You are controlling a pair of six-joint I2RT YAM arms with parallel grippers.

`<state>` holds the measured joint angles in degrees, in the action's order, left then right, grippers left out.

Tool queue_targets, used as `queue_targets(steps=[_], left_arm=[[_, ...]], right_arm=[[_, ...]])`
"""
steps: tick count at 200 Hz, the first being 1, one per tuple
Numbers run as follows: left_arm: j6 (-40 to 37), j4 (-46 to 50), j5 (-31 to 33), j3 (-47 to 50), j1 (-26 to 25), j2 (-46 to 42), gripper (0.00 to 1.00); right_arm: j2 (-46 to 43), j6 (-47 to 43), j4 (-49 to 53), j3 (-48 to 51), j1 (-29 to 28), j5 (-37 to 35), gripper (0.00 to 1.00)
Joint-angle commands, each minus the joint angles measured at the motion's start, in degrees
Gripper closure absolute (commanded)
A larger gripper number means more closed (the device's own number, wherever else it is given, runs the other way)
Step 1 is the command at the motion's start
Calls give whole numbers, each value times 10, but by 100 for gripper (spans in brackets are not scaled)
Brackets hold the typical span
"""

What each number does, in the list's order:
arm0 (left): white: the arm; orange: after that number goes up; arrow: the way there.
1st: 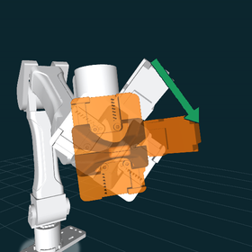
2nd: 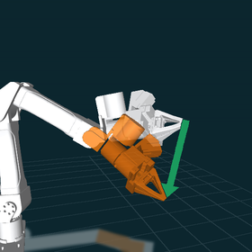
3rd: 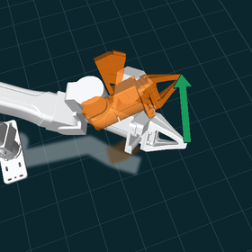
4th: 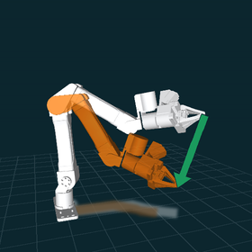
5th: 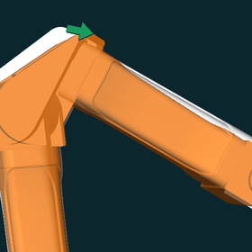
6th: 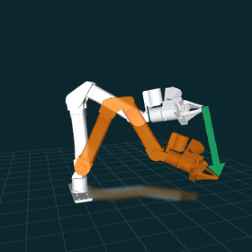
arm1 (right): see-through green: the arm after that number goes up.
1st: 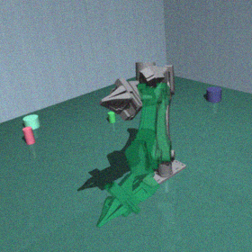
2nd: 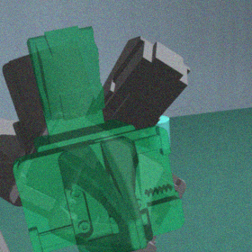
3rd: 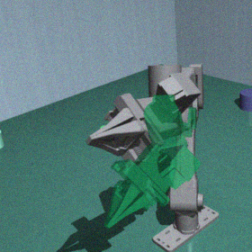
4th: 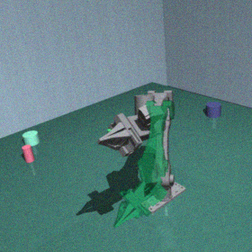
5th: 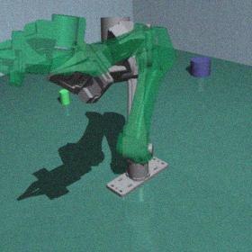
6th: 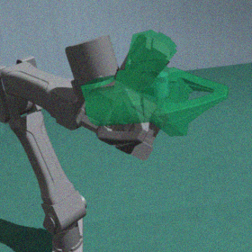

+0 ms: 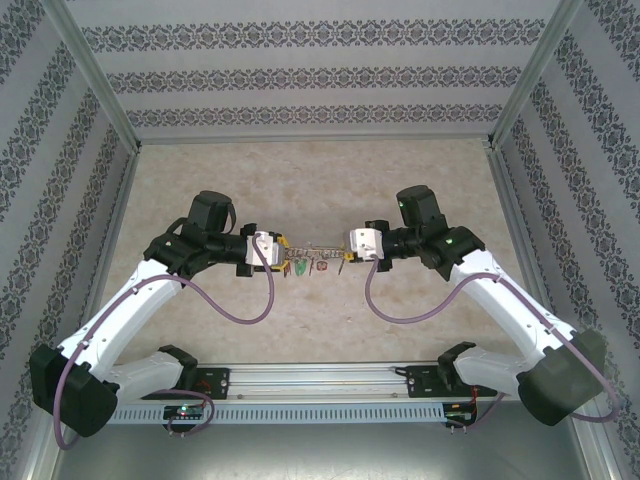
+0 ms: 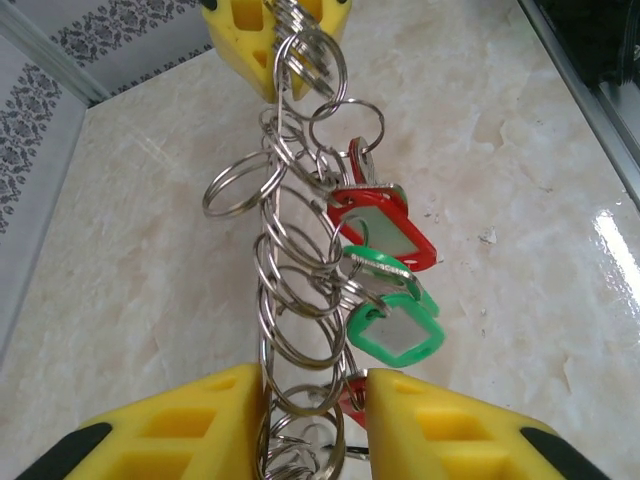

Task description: Put the keys on the keyring

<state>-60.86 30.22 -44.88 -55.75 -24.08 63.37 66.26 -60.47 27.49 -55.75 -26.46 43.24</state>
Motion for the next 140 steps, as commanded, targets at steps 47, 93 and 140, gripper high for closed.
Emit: queue_targets(steps=[47,93,140], left_arm=[[5,12,8,0,-8,-8,87],[10,15,6,-4,-8,-7,94],[16,17,1,-3,-9,-7,78]], right_arm=[[5,8,18,-46,-1,74,100],[14,12,11,-43,-3,69,100],[28,19,11,-47,-1,82,100]])
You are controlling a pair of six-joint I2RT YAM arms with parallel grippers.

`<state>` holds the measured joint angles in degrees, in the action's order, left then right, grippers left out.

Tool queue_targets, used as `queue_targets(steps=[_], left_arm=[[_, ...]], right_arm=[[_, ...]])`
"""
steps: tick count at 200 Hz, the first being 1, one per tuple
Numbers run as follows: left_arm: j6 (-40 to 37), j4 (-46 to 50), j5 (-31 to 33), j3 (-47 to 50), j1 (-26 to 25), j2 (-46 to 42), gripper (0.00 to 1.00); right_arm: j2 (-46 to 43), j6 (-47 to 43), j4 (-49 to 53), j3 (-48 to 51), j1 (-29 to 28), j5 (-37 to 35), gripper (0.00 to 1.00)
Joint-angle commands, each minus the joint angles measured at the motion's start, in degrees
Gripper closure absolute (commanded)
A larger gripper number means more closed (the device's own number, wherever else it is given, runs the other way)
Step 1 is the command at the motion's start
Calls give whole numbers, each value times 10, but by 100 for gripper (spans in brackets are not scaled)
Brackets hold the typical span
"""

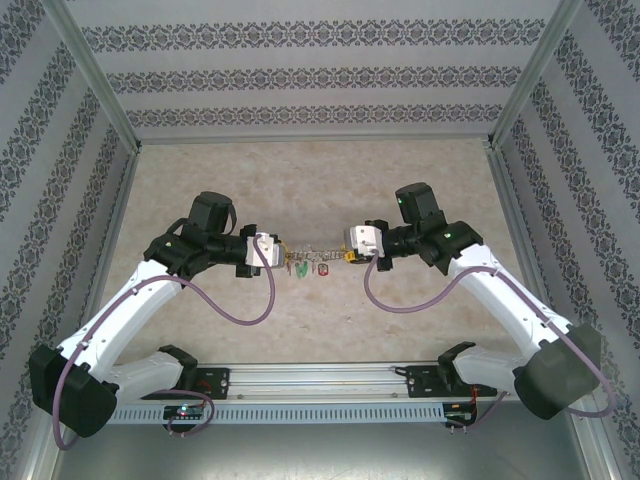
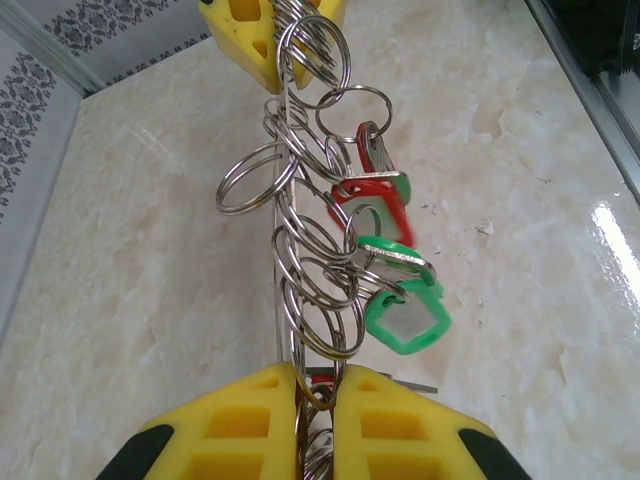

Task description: Put the keys on the keyring

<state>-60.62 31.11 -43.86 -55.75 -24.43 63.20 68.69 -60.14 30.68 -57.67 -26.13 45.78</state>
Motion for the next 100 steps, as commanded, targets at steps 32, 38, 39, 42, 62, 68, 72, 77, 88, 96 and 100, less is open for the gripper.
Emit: queue_targets(steps=[32,38,39,42,62,68,72,77,88,96,100], left_arm=[[19,20,-12,-2,-5,-14,58],[19,23,-13,-1,-5,-18,57],[19,23,-13,-1,-5,-18,57],[20,25,-13,-1,-5,-19,56],[31,25,-17,6,-5,-31,52],[33,25,-20,7,-5,-35,52],[34,25,-22,8,-5,-37,51],[34,24,-22,9,-5,-42,51],[37,20,-17,12,-5,-50,50],[37,20,-9,14,-4,-53,50],[37,21,-5,14,-4,-55,50]], right_arm=[[3,23,-26,-31,5,64,100],[1,23,-27,-31,7,62,100],[1,23,-27,-30,8,61,100],[1,23,-28,-30,9,60,100],[-6,17,-33,-24,11,38,100],[-8,13,-33,-22,11,31,100],[-10,11,-33,-21,11,27,100],[-11,9,-32,-21,11,24,100],[-16,8,-31,-19,14,25,100],[-19,8,-29,-21,16,28,100],[-19,7,-28,-21,17,31,100]])
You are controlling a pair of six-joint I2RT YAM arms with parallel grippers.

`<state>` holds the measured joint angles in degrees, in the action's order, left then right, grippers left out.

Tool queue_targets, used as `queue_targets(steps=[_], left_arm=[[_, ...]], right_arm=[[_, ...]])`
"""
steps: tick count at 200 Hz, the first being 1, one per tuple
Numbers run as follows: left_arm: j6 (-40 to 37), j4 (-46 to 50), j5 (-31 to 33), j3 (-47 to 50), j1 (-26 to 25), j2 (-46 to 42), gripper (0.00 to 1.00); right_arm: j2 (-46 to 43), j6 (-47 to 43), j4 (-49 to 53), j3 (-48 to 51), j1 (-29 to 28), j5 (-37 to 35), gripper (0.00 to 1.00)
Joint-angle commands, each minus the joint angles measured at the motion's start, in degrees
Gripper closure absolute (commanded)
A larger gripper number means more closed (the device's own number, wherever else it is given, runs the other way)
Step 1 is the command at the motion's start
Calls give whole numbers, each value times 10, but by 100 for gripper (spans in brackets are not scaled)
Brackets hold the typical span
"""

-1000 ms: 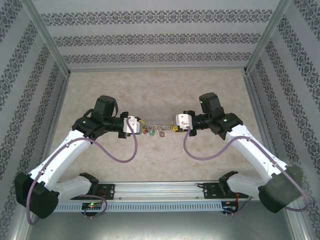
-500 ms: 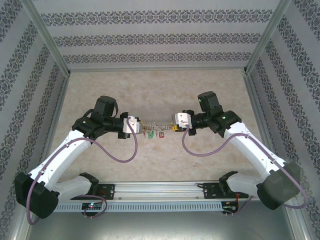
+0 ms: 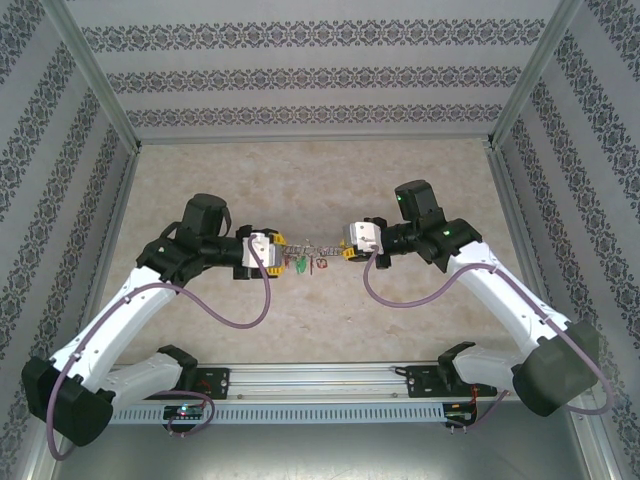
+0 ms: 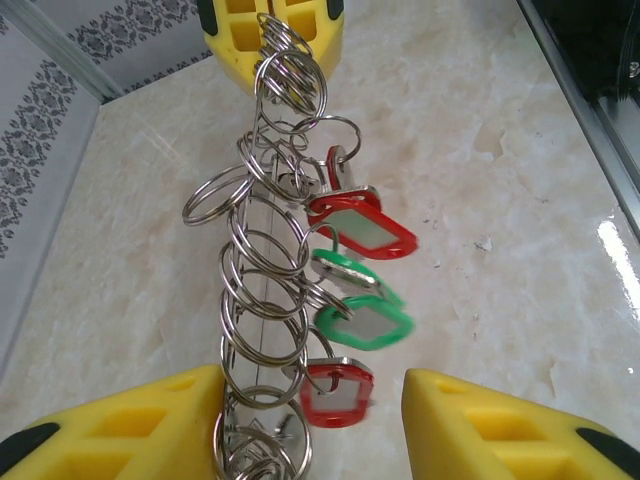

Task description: Put the keys on the keyring

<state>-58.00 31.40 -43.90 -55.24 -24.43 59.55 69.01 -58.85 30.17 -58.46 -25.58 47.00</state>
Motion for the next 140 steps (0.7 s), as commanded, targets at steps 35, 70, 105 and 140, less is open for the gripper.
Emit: queue_targets(steps=[35,70,105,140], left_arm=[[-2,30,37,14,-2,-25,50],[32,-46,68,45,0,-37,50],[82,-155,96,79,-1,-52,47],[137,-225,81,91,-1,-58,46]], right_arm=[[-35,-4,-9,-16,33,50,100],[-45,14,-14,-11,48,88,100],[-44,23,-16,-11,49,105,100],[-43,24,-18,-8,48,110,100]])
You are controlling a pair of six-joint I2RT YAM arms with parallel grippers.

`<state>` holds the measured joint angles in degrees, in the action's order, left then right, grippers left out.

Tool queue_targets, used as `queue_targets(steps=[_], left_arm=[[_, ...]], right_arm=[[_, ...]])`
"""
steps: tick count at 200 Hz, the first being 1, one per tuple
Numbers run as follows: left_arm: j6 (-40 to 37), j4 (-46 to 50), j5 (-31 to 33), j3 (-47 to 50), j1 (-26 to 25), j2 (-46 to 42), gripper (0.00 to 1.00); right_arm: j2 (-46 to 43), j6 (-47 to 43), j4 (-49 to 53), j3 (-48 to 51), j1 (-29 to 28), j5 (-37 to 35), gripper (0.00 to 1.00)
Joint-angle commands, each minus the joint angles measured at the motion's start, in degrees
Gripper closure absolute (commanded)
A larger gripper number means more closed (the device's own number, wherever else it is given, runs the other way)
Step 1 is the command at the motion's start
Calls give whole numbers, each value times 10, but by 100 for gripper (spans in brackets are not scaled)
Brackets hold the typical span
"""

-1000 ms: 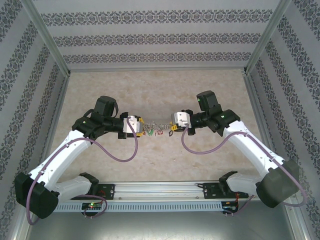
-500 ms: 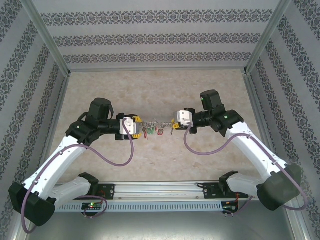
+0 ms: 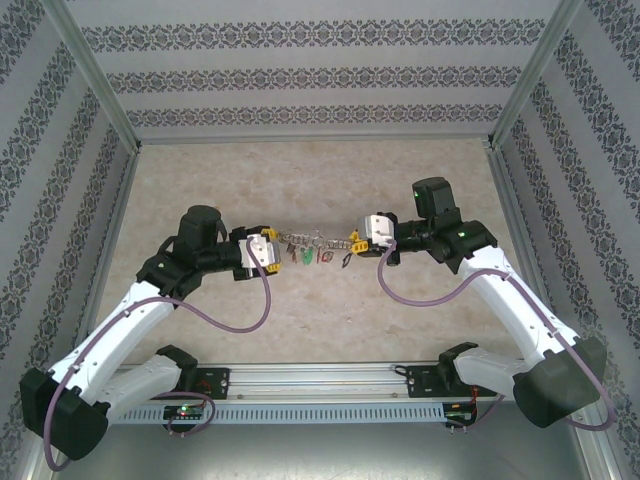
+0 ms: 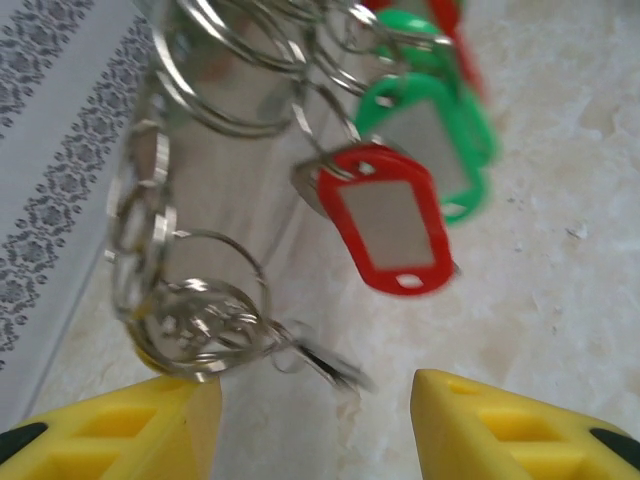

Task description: Put the keys on the keyring

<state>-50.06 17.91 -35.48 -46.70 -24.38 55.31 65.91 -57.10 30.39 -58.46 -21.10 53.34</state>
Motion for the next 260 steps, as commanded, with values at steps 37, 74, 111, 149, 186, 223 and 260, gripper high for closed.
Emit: queue_targets(steps=[37,74,111,149,186,223,260], left_arm=[[100,-143,7,28,6,-45,46],[117,-157,1,39,10,-46,47],[111,-160,-8,34,10,-36,59],[100,-155,-34,27,10,-32,61],[136,-191,-75,30,10,-29,60],[156,-207,-101,30,10,-28,60],[145,-185,-103,27,10,-28,72]], right_arm=[[-19,7,-20,0,4,40,100],[-22,14,-24,1,7,63,100],[-19,22,-20,-8,10,102,100],[-18,27,-19,-9,10,107,100],[-14,27,-18,-9,6,101,100],[-8,23,-17,-8,0,90,100],[-7,23,-16,-10,-1,90,100]])
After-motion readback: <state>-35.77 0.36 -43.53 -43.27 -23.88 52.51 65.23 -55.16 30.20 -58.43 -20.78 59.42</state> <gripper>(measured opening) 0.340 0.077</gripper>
